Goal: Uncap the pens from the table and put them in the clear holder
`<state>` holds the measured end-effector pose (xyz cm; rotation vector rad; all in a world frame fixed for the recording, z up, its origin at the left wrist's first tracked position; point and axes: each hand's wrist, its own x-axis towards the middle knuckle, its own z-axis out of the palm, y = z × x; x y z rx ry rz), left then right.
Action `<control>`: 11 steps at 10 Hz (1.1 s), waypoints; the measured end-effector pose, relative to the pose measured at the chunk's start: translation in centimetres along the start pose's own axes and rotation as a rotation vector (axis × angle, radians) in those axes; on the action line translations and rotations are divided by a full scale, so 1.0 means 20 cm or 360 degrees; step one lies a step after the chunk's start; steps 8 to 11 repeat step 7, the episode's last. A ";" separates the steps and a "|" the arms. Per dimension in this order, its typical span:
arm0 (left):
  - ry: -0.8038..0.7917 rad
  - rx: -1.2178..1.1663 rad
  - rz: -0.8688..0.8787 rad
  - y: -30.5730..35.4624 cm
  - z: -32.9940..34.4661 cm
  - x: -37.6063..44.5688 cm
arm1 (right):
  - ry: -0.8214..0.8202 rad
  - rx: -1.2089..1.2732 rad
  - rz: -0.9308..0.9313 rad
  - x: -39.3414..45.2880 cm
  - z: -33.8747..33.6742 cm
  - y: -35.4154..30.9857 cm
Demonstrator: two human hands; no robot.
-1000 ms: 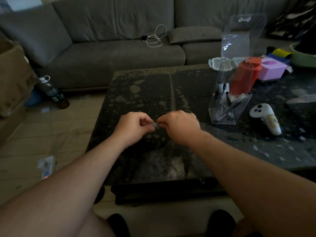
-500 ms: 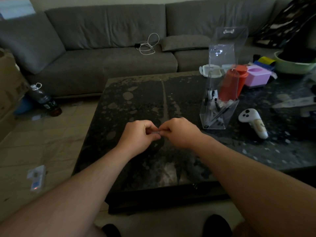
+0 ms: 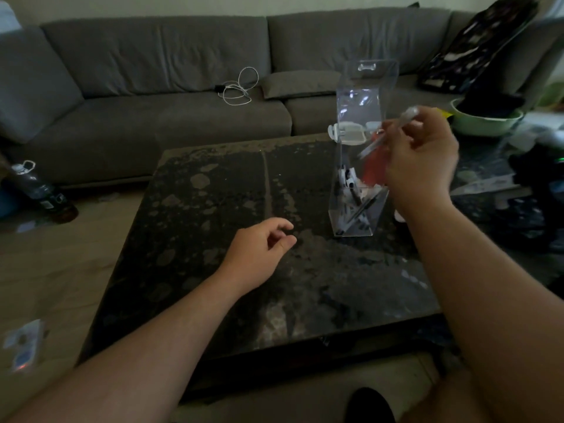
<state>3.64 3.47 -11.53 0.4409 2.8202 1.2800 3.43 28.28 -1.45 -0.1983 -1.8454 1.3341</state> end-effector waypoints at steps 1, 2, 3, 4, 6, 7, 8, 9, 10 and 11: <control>-0.0020 0.0132 0.0071 0.02 0.02 0.00 | -0.0279 -0.0485 0.0041 -0.02 0.00 0.11; -0.0027 0.0223 0.0120 0.03 0.03 0.02 | -0.0579 -0.1033 -0.0025 -0.05 0.03 0.20; -0.0021 0.0251 0.0150 0.02 0.05 0.04 | -0.0620 -0.1282 -0.0060 -0.04 0.07 0.22; -0.0011 0.0248 0.0186 0.01 0.05 0.05 | -0.0613 -0.1422 -0.0246 -0.04 0.07 0.24; 0.0027 0.0334 0.0175 -0.01 0.05 0.07 | -0.0668 -0.1595 -0.0265 -0.05 0.03 0.26; 0.0112 0.0306 0.0077 -0.02 0.03 0.08 | -0.0783 -0.1361 -0.0541 -0.10 0.10 0.17; 0.0112 0.0306 0.0077 -0.02 0.03 0.08 | -0.0783 -0.1361 -0.0541 -0.10 0.10 0.17; 0.0112 0.0306 0.0077 -0.02 0.03 0.08 | -0.0783 -0.1361 -0.0541 -0.10 0.10 0.17; 0.0112 0.0306 0.0077 -0.02 0.03 0.08 | -0.0783 -0.1361 -0.0541 -0.10 0.10 0.17; 0.0112 0.0306 0.0077 -0.02 0.03 0.08 | -0.0783 -0.1361 -0.0541 -0.10 0.10 0.17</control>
